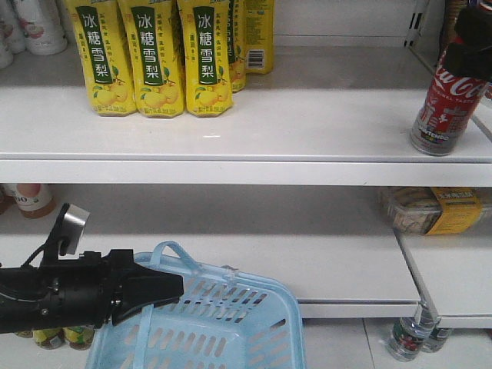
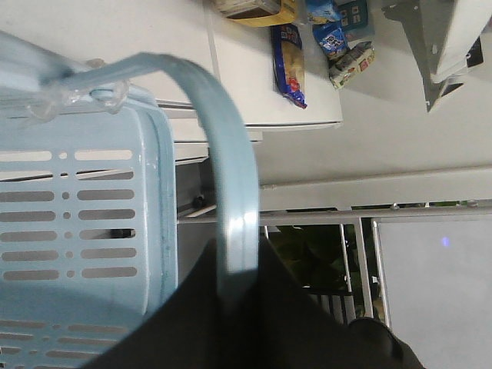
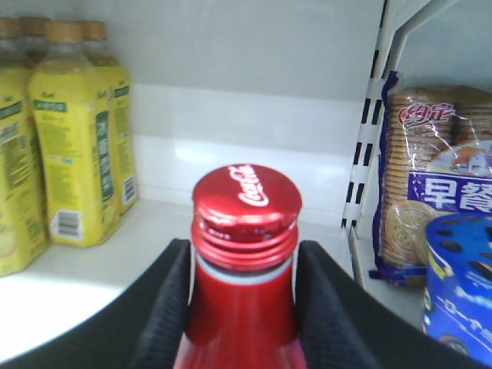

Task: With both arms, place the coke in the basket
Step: 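Lift the bottle off the shelf and lower it toward the basket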

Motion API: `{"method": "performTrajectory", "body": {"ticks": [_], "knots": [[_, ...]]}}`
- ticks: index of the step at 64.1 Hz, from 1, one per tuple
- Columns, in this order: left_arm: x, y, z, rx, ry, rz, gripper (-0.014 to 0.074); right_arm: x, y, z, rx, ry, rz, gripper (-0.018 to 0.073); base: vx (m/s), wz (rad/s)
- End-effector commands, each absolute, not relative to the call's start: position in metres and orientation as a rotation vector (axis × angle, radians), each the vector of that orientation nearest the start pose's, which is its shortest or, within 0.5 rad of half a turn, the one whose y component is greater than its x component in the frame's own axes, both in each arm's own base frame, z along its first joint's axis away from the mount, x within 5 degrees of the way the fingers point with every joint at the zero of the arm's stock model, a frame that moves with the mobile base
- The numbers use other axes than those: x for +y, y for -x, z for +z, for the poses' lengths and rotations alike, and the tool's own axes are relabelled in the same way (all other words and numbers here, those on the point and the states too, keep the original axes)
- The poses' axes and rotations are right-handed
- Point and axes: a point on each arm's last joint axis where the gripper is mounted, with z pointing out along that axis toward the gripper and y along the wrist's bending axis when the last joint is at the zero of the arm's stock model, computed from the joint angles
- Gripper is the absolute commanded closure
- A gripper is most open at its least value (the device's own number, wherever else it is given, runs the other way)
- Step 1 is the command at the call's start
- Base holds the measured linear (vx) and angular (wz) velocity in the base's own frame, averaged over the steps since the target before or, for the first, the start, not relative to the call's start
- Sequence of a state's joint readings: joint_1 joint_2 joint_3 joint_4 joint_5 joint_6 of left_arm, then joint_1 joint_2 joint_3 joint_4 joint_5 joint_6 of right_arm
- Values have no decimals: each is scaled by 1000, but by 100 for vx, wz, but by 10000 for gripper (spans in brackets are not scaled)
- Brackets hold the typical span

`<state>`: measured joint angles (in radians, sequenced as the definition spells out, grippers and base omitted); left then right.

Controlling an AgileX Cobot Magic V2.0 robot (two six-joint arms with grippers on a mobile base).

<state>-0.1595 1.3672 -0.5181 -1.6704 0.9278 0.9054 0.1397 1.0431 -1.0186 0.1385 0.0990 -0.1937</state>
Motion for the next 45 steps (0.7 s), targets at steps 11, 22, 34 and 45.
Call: {"method": "performTrajectory", "body": {"ticks": [11,22,34,45], "knots": [[-110,-208,238,2205,212,-1663,603,25,-168,472,1350,160,54,568,0,0],[-110,-208,238,2205,212,-1663,603,24,-139,471,1428,140,150,568,0,0],[-110,-208,238,2205,212,-1663,603,35,-131,452,1640,249,255,568,0,0],[-110,-208,238,2205,212,-1663,603,52,-131,438,1757,431,408,566,0,0]]}}
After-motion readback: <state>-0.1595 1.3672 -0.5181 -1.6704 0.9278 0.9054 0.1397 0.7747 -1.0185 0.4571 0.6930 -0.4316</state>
